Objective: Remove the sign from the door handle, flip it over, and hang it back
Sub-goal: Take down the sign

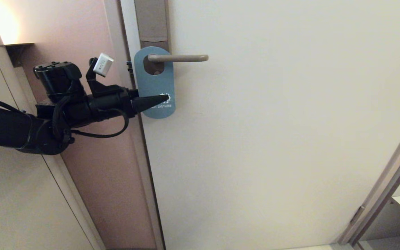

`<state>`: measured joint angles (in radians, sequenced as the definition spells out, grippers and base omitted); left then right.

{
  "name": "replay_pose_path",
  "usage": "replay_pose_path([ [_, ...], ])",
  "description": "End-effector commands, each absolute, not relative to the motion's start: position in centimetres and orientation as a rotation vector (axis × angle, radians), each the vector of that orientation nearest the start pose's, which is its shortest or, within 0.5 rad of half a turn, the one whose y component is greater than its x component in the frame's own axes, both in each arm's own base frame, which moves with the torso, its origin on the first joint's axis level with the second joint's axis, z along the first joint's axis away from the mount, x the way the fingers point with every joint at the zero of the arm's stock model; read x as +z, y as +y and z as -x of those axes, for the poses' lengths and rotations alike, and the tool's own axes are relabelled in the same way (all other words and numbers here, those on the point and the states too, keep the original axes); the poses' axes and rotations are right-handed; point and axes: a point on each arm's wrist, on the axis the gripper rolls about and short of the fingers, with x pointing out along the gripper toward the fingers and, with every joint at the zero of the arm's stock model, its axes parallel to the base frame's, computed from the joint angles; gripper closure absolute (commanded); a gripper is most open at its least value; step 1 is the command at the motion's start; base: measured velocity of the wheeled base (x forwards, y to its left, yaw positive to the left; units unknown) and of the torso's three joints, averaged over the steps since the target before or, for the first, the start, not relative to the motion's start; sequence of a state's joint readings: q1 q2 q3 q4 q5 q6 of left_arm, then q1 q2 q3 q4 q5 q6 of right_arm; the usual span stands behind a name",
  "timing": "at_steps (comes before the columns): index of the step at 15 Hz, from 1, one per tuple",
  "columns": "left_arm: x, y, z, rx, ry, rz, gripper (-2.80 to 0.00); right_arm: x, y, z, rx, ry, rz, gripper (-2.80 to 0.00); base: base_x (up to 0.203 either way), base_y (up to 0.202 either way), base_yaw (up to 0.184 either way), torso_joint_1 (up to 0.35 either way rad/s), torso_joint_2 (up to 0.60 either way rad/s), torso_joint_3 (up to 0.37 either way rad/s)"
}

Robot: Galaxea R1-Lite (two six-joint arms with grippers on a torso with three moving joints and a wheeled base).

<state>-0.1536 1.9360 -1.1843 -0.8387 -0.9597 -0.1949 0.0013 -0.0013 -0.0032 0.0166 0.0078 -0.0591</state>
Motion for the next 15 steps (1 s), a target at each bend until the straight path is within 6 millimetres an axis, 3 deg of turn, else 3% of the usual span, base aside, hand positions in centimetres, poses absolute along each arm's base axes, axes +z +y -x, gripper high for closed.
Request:
replay_pose_path([
  [1, 22.2, -8.1, -37.8, -1.129, 0.024, 0.142, -2.8, 7.5, 0.0, 2.3, 0.01, 0.014, 0.06, 0.0, 0.0, 0.0, 0.0, 0.0, 0.0, 0.0],
  [4, 22.0, -9.0, -37.9, -1.145, 0.028, 0.145, -2.8, 7.5, 0.0, 2.3, 0.01, 0.014, 0.06, 0.0, 0.0, 0.0, 0.0, 0.0, 0.0, 0.0],
  [15, 22.0, -9.0, -38.0, -1.142, 0.021, 0.139, -2.8, 7.5, 0.0, 2.3, 0.01, 0.014, 0.06, 0.0, 0.0, 0.0, 0.0, 0.0, 0.0, 0.0],
])
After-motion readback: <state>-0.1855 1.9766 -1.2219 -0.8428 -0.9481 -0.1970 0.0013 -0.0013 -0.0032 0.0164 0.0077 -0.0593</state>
